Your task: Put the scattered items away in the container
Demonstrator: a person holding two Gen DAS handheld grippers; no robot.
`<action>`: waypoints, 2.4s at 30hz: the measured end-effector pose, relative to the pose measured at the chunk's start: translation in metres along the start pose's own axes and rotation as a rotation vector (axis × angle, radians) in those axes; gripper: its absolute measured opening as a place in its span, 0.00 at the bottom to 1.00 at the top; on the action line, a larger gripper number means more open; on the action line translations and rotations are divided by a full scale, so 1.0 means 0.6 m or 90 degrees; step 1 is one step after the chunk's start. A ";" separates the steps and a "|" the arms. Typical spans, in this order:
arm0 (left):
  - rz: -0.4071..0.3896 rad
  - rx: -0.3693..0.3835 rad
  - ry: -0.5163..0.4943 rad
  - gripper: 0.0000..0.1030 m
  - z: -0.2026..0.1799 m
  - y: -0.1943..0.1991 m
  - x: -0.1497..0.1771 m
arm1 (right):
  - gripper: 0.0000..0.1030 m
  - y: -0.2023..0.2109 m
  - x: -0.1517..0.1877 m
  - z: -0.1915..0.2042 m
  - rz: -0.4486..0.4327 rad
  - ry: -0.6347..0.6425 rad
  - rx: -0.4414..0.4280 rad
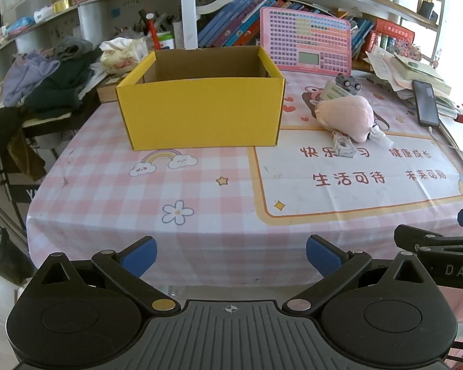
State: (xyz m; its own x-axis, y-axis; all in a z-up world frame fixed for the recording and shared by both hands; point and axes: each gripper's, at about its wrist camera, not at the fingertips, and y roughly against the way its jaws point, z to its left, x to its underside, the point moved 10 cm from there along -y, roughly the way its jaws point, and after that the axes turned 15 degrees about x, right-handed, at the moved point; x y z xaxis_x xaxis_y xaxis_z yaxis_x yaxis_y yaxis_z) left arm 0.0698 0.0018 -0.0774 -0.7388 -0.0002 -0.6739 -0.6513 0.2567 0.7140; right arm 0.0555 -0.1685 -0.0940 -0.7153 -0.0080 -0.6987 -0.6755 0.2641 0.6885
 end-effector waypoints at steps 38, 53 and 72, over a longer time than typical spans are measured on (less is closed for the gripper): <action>0.005 0.009 -0.011 1.00 -0.003 -0.006 -0.007 | 1.00 0.002 -0.006 0.000 -0.002 -0.004 -0.002; 0.009 0.018 -0.016 1.00 0.001 -0.012 -0.005 | 1.00 -0.002 -0.006 0.004 0.002 -0.002 -0.001; 0.007 0.024 -0.027 1.00 -0.001 -0.011 -0.005 | 0.99 0.004 -0.008 0.014 -0.007 -0.002 0.003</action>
State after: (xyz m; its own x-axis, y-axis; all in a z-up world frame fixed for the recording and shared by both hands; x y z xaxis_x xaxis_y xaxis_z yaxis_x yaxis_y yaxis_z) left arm 0.0761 -0.0004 -0.0801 -0.7371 0.0441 -0.6743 -0.6358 0.2929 0.7141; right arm 0.0590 -0.1599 -0.0909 -0.7074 -0.0084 -0.7068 -0.6825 0.2684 0.6798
